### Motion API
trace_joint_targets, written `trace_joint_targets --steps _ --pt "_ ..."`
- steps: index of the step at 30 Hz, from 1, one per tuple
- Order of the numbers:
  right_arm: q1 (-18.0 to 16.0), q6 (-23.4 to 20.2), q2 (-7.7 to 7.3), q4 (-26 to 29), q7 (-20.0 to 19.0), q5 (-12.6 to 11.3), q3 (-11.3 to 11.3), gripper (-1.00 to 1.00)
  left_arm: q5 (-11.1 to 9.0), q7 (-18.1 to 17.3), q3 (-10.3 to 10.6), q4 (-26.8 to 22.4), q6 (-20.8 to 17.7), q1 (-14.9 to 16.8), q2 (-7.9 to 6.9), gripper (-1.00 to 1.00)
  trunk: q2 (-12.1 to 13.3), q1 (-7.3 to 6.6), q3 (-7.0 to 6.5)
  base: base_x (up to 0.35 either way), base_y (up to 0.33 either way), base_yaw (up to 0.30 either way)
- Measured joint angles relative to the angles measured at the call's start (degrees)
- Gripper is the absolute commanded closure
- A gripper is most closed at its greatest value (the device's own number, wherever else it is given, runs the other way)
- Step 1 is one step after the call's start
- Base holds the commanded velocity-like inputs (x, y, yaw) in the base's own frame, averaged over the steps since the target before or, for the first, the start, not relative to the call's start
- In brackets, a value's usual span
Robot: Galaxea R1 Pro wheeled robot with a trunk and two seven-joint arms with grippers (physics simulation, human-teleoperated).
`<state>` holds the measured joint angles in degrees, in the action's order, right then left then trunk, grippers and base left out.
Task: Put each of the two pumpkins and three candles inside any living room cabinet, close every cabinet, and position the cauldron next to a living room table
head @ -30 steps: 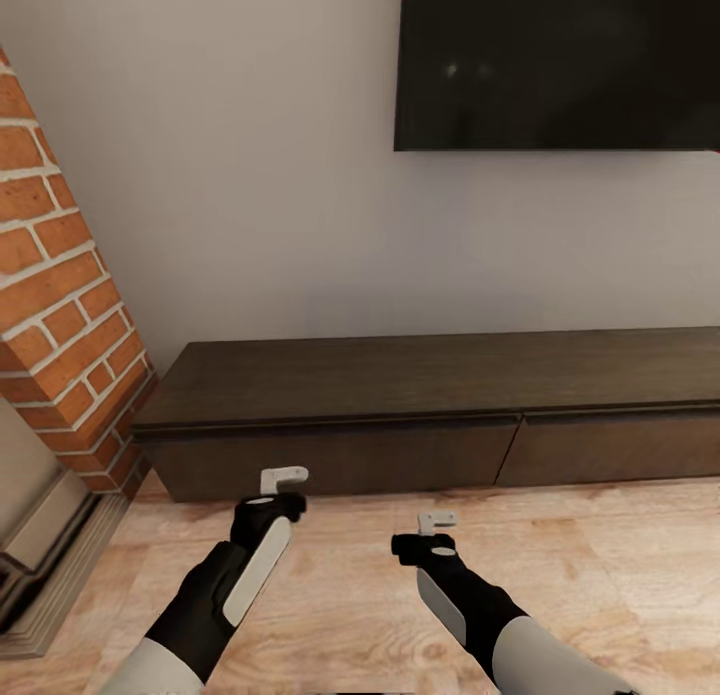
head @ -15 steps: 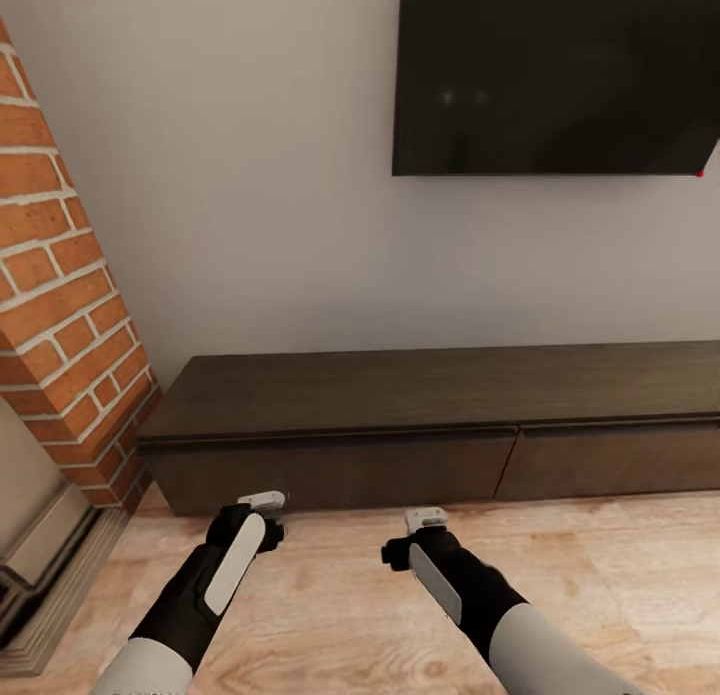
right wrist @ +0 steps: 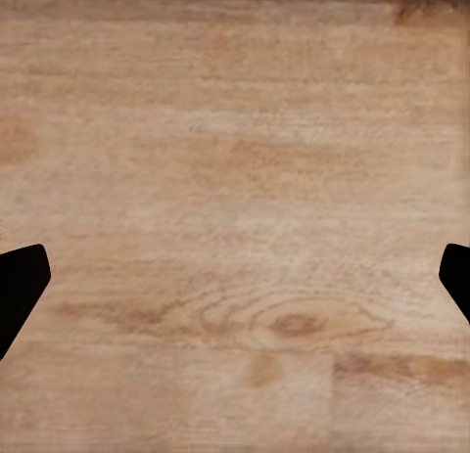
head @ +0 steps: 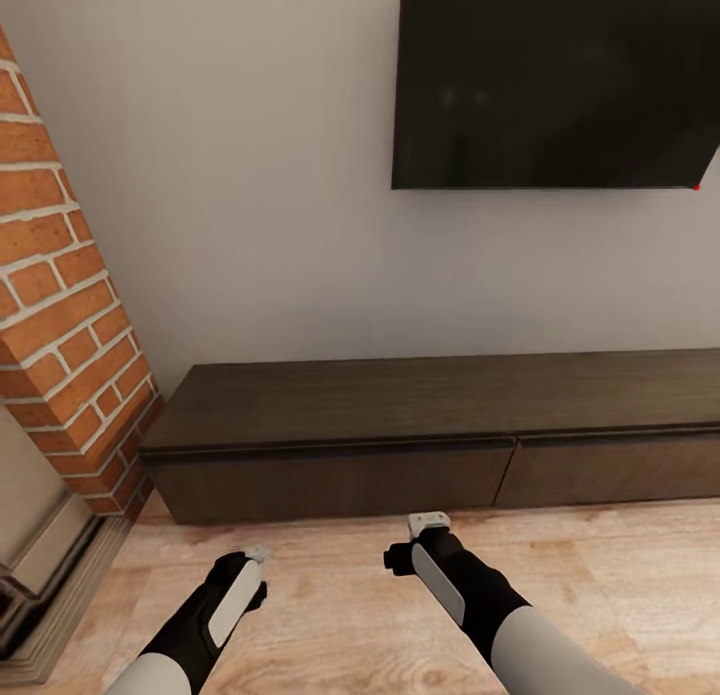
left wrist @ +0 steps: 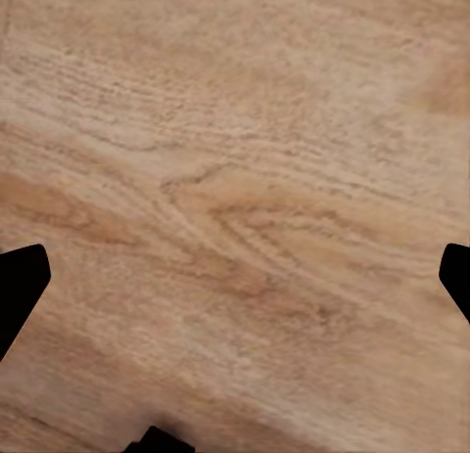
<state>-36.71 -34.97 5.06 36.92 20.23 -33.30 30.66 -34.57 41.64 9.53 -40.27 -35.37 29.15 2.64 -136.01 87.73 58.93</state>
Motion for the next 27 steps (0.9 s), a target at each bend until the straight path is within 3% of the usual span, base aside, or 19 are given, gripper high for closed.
trace_joint_targets --steps 4,6,11,17,22,27 --pt "0.8 3.0 0.0 -0.18 -0.06 -0.12 -0.15 -1.0 -0.15 -0.09 1.13 5.58 8.89 0.0 -0.3 -1.0 1.6 -0.88 -0.72 0.0 0.0 0.0" --pt "0.96 5.49 -0.01 -1.05 -0.08 -0.25 -0.19 -1.0 -0.33 -0.17 2.67 7.87 11.25 -0.09 -0.6 -1.0 2.41 -1.32 -1.08 0.0 0.0 0.0" --pt "0.87 8.52 0.0 -4.72 -0.12 -0.29 -0.25 -1.0 -0.43 -0.99 3.0 10.85 15.32 -0.4 -0.42 -1.0 4.41 -2.42 -1.98 0.0 0.0 0.0" --pt "0.82 13.54 0.0 -6.63 -0.15 -0.39 -0.24 -1.0 -0.13 -5.53 3.03 12.88 16.1 -0.43 -0.62 -1.0 6.82 -3.74 -3.05 0.0 0.0 0.0" --pt "0.83 18.21 0.01 -9.43 -0.09 -0.42 -0.25 -1.0 -0.2 -6.25 3.03 13.26 16.37 -0.43 -0.64 -1.0 8.82 -4.83 -3.95 0.0 0.0 0.0" --pt "0.82 18.97 -0.02 -9.9 -0.15 -0.42 -0.26 -1.0 -0.09 -6.32 2.97 14.44 17.66 -0.43 -0.95 -1.0 10.83 -5.93 -4.84 0.0 0.0 0.0"
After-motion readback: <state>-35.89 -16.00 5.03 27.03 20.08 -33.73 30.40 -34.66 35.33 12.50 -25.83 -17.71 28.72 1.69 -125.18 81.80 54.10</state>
